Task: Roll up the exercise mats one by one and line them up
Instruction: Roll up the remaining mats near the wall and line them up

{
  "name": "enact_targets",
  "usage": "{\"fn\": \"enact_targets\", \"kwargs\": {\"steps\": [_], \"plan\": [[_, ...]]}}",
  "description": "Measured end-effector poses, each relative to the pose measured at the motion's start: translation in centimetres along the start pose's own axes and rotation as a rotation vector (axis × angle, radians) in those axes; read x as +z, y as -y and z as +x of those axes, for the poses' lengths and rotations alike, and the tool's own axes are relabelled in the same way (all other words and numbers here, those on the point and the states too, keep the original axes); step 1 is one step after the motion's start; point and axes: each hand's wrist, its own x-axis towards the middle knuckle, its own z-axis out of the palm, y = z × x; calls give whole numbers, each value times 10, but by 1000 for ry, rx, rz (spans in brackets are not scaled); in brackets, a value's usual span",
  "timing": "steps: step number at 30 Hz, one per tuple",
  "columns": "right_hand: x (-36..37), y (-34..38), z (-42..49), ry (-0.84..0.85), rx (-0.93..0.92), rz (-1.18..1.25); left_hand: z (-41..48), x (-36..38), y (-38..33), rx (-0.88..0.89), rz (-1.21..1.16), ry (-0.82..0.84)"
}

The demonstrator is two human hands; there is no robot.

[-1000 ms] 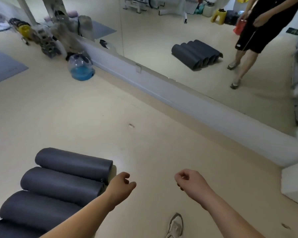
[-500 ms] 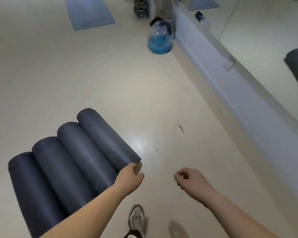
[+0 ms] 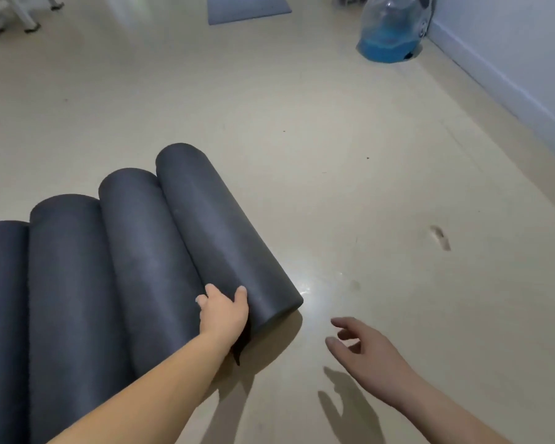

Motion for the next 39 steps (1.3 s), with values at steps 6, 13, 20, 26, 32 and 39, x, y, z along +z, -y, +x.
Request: {"fn": "enact_targets", "kwargs": {"steps": [6, 13, 20, 26, 32, 39], "plan": [[29, 22, 84, -6, -170, 52, 22, 33, 6, 63, -116, -130], [44, 60, 160, 80, -207, -91, 67, 22, 17, 156, -400, -85], [14, 38, 188, 63, -91, 89, 78, 43, -11, 72, -501, -8], [7, -6, 147, 74, 37, 360, 84, 38, -3, 144, -545, 66], [34, -69, 82, 159, 223, 475, 56, 54, -27, 218, -383, 542], [-85, -45, 93, -330, -192, -721, -3, 102, -89, 670, 528, 388]]}}
